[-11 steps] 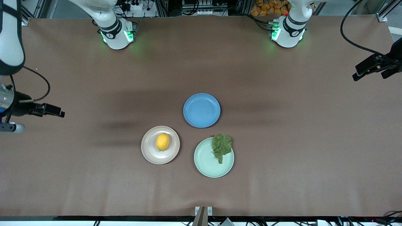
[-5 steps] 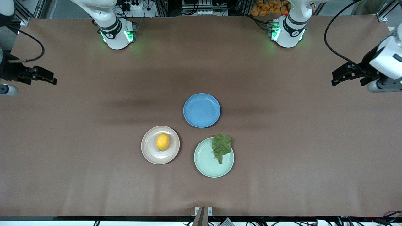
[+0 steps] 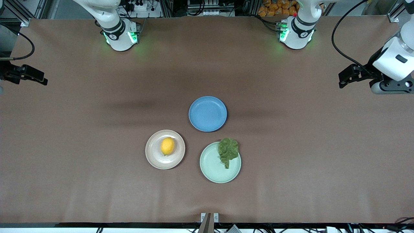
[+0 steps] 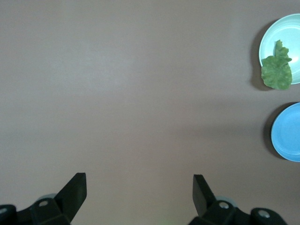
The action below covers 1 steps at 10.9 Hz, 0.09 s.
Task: Place lemon and lettuce in plates
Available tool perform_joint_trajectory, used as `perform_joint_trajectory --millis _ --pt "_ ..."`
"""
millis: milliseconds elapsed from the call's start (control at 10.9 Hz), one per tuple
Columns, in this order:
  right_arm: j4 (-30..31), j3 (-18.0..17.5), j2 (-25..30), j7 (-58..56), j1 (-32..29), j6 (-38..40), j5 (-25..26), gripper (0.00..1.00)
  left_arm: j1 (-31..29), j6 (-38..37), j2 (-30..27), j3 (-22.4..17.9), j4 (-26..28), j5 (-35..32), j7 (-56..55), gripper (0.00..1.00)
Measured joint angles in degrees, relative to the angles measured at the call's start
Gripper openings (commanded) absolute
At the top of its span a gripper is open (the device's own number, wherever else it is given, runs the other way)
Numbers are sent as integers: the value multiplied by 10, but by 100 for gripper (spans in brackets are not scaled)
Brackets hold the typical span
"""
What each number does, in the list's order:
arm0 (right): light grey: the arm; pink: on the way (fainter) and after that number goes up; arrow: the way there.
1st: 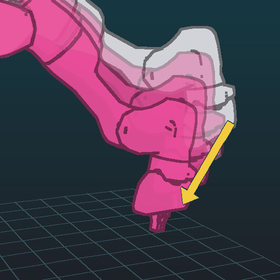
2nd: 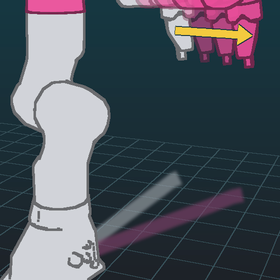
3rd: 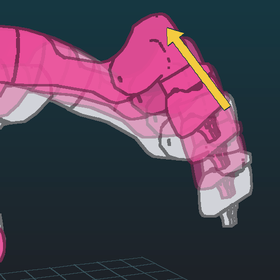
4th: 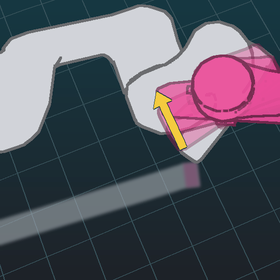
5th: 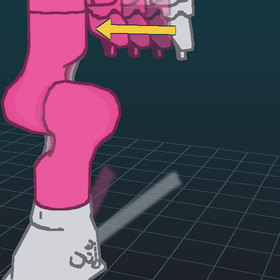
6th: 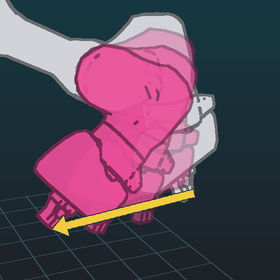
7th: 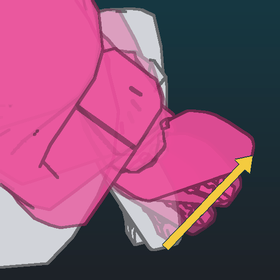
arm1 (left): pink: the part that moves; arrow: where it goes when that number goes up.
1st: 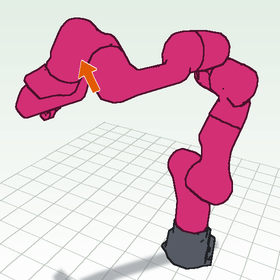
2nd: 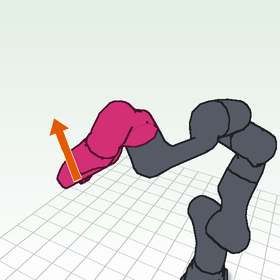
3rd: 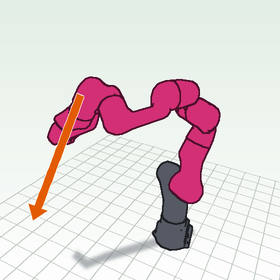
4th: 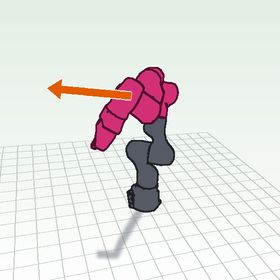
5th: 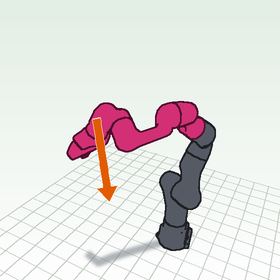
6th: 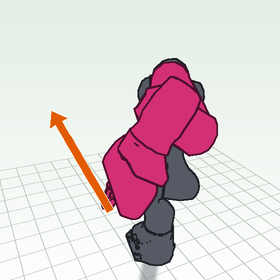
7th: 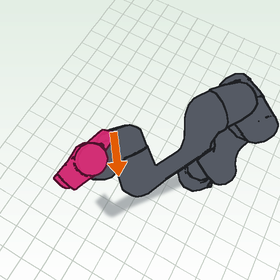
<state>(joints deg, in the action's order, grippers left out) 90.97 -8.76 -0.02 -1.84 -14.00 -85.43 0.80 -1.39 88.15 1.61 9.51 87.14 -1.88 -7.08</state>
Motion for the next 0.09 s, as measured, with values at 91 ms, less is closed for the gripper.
perform_joint_trajectory --millis 91 --pt "0 2 -1 0 0 -12 3 100 -4 0 -1 -1 -1 0 1 100"
